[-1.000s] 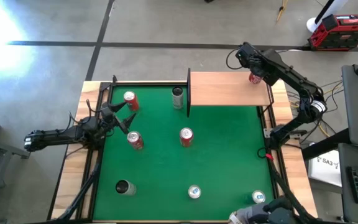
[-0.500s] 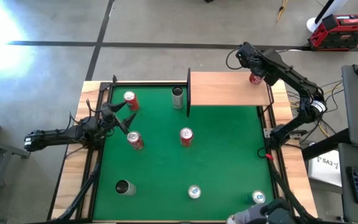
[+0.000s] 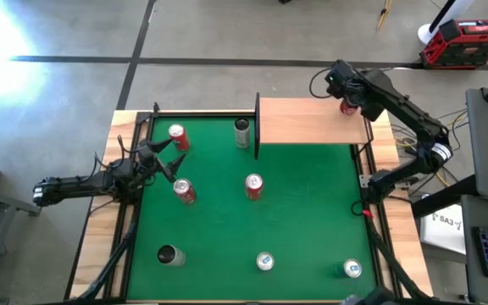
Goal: Place canned beverage on shelf
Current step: Put the red-white soda can on the shelf, then put the top blue soda can on the shelf
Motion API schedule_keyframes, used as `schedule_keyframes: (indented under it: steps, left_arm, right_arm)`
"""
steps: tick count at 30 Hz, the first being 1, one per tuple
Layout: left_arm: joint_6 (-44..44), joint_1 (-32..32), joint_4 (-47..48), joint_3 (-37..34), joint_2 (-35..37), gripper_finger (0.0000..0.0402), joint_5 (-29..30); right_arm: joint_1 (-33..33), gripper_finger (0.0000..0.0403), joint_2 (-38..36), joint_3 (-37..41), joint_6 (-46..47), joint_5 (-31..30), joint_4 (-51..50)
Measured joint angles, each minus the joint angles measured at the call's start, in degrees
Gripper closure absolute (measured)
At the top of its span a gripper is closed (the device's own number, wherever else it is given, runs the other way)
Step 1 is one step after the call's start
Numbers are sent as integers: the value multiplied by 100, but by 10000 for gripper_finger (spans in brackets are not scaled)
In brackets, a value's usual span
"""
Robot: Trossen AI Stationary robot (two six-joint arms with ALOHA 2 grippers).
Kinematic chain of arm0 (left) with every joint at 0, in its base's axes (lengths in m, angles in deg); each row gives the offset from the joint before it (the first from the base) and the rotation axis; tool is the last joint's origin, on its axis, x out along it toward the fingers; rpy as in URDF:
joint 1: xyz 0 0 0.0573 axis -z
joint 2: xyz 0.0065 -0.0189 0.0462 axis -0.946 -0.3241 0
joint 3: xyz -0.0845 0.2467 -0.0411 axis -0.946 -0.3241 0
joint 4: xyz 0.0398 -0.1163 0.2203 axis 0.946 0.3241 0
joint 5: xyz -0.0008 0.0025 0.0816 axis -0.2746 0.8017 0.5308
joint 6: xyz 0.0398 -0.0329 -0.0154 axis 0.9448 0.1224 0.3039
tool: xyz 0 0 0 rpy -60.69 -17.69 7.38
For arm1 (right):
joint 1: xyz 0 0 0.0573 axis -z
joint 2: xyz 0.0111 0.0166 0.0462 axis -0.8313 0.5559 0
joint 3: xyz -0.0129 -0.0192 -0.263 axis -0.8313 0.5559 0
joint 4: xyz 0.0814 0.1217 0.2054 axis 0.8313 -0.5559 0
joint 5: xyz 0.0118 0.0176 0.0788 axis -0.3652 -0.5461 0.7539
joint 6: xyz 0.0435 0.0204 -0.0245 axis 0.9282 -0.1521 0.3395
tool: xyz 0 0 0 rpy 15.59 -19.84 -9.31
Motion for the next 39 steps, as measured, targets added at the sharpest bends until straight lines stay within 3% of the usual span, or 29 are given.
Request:
schedule_keyframes:
  steps: [8,16,27,39]
  left_arm:
    - [0,2,2,1,1,15,-1]
    - [0,1,1,0,-1,15,-1]
    - [0,2,0,1,0,15,0]
    - [0,0,0,2,1,15,-2]
  right_arm:
    - [-527,37,-415,0,-412,1620,-1056]
    - [-2163,37,-696,318,290,1785,-1218]
    - [-5116,37,-400,851,2190,1790,-1218]
    - [-8412,37,-195,1150,6181,2508,-1199]
